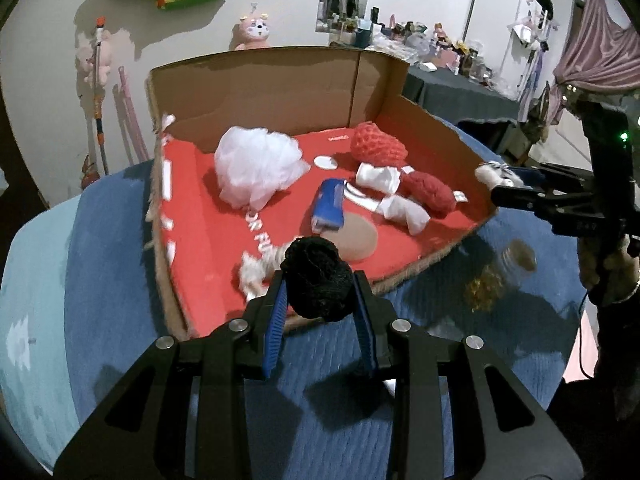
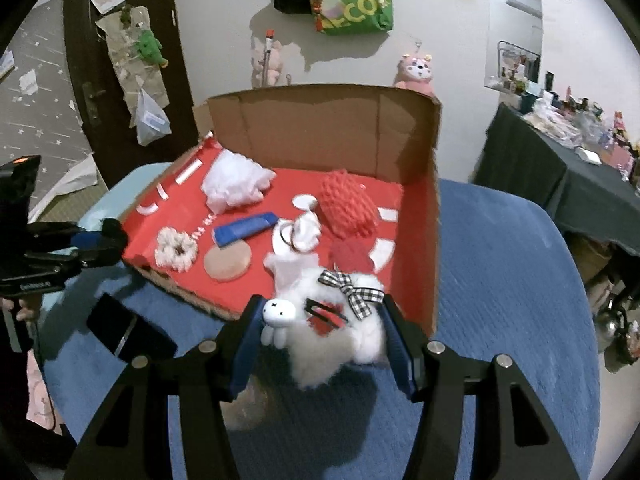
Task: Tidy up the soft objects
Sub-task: 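Lower the bunny and pom-pom into the box with both tools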
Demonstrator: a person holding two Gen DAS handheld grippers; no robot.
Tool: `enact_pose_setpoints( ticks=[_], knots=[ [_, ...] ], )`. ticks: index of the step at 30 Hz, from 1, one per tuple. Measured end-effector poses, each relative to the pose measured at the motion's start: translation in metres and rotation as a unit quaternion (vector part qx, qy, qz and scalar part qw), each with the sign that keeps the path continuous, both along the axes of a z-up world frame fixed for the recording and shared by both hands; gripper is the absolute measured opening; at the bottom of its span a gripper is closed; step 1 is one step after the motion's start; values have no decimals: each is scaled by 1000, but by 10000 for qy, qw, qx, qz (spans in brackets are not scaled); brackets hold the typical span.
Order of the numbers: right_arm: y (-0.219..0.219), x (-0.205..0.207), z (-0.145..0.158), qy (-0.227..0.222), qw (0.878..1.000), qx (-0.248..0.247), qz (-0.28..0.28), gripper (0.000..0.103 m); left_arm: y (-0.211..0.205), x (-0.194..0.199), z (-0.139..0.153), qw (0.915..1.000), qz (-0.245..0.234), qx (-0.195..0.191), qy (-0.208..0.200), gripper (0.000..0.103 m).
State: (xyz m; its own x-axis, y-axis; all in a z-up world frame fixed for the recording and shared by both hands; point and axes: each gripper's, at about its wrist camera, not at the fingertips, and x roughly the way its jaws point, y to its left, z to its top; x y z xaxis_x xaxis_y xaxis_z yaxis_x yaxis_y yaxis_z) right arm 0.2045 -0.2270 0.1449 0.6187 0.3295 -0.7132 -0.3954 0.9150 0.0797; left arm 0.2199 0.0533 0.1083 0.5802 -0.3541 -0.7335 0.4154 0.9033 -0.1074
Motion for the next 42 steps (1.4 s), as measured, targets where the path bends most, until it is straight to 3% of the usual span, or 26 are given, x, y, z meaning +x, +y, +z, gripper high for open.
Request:
enact_pose_setpoints(
  ticks=[8,16,29,37,42],
  knots=[
    [33,41,-6,326,9985,22,430,59,-16,56,-8,9994,83,154,294,30],
    [41,80,-16,515,9978,-257,313,59,-17,95,-30,9967,260,386,669,30],
    [37,135,-39,1310,9905,-422,-29,59,-23,119,-42,9931,317,605,951,30],
    [44,161,-46,1386,9884,-558,-261,59,-28,129,-48,9914,349,721,1036,30],
    [55,169,-52,1306,9868,-899,-322,59,-29,134,-52,9901,409,779,1094,30]
  ],
)
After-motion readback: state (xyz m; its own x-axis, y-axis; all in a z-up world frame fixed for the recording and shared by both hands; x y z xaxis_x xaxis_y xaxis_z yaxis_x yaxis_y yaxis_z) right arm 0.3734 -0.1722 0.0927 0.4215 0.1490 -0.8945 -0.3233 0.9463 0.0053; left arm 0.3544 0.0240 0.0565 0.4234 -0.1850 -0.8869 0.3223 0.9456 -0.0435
